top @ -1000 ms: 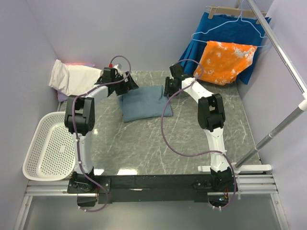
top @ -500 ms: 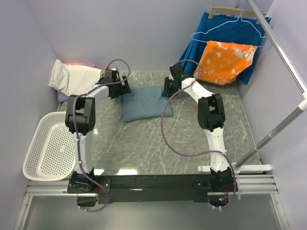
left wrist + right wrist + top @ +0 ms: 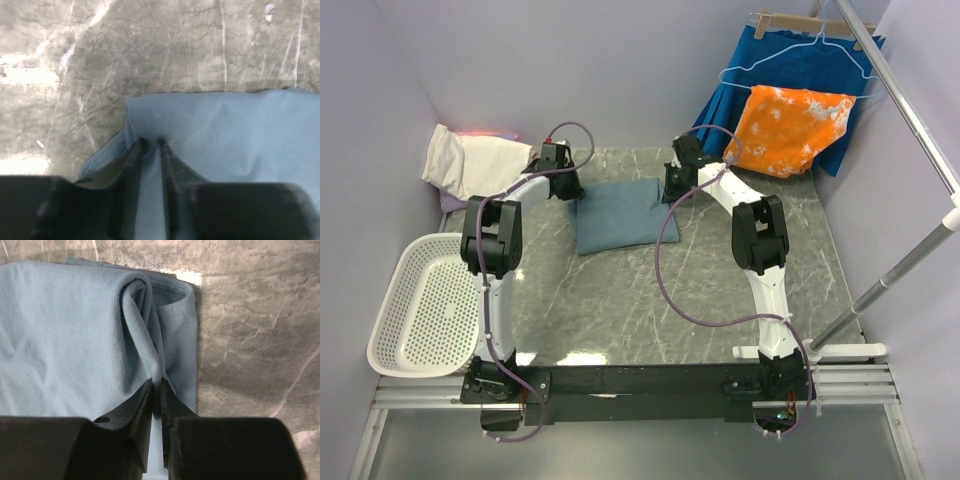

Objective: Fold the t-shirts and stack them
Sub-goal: Smooth out wrinkles on the folded tshirt

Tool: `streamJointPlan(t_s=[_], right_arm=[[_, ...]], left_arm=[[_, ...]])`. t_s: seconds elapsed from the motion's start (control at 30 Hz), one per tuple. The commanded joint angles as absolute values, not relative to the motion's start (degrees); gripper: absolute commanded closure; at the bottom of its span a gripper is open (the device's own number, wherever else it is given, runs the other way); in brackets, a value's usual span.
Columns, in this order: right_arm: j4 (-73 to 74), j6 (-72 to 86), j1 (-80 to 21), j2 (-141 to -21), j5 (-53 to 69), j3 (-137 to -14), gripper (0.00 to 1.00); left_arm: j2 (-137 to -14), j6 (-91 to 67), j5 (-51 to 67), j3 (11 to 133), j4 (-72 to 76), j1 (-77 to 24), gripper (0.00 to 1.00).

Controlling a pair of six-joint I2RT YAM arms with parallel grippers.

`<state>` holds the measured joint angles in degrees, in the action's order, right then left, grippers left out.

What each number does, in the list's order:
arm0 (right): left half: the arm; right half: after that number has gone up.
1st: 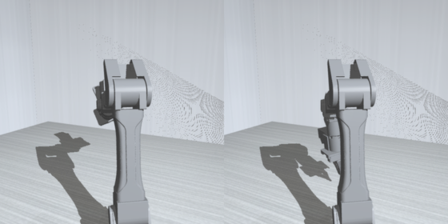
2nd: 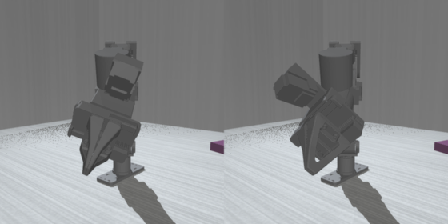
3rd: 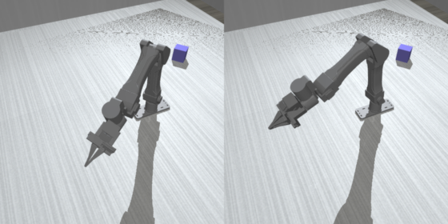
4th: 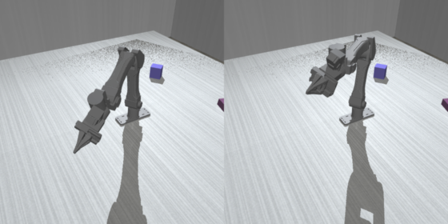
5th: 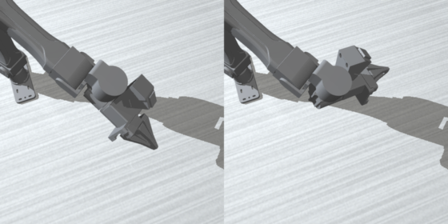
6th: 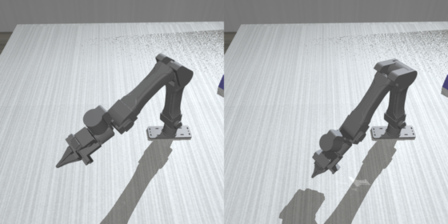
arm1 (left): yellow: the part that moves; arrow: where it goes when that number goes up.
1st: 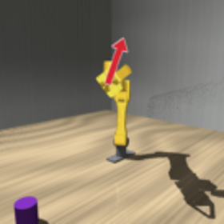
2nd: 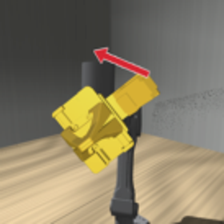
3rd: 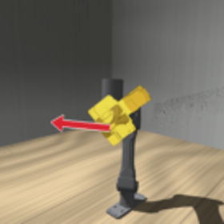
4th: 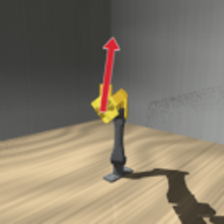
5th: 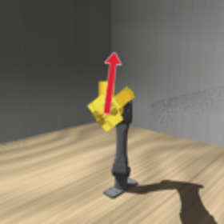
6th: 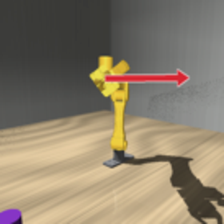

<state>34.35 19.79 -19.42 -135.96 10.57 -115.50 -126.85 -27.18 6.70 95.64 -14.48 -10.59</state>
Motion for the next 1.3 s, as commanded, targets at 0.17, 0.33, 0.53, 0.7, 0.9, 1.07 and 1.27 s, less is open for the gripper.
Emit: streamJointPlan(t_s=[0.17, 0.33, 0.53, 0.7, 0.9, 1.07, 1.27], right_arm=[[33.13, 18.55, -19.34, -134.03, 8.88, -114.87, 0.86], [33.05, 18.46, -19.16, -133.51, 8.00, -113.91, 0.87], [32.87, 20.04, -17.49, -131.05, 2.38, -110.05, 0.89], [31.46, 20.21, -15.56, -129.20, 0.62, -105.74, 0.92], [30.50, 20.39, -15.12, -127.36, -0.87, -103.80, 0.93], [26.30, 20.57, -15.03, -124.11, 1.13, -99.94, 0.57], [22.59, 20.74, -15.03, -118.22, 2.81, -94.92, 0.46]], left_arm=[[-129.37, -26.54, 7.65, 98.26, -14.15, -10.81, 0.99], [-128.15, -25.66, 5.01, 96.60, -13.63, -10.81, 0.99], [-126.74, -25.40, 1.93, 94.66, -13.10, -9.67, 0.99], [-126.47, -25.49, 1.68, 93.51, -12.65, -8.35, 0.99], [-125.77, -25.49, 0.61, 92.72, -12.13, -8.09, 0.99], [-124.63, -25.75, 3.51, 92.64, -10.99, -8.17, 0.83], [-117.96, -27.07, 0.80, 89.65, -9.31, -8.96, 0.01]])
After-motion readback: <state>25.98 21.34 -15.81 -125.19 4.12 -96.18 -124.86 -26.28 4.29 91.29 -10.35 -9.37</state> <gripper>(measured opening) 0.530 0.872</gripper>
